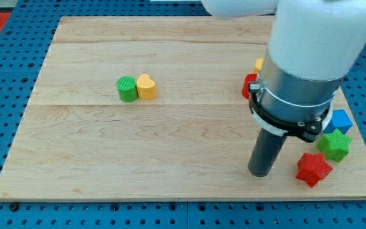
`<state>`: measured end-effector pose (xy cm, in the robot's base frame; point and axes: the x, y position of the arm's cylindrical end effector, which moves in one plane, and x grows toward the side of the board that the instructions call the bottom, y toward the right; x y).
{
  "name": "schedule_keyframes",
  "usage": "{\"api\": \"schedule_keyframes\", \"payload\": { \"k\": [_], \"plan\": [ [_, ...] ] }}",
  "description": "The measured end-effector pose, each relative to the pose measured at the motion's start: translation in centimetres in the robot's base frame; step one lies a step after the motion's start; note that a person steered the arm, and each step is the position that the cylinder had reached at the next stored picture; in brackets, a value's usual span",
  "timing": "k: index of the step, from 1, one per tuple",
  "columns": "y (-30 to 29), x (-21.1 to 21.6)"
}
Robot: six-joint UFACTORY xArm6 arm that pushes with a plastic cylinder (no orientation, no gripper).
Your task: Move the red star to the right
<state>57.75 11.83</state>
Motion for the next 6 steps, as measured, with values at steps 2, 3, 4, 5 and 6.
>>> {"api": "schedule_keyframes", "payload": {
  "k": [2,3,4,5,6],
  "plan": [
    [5.3,0.0],
    [6.9,0.0],
    [6.9,0.1],
    [7.2,0.4],
    [8.7,0.4]
  ]
}}
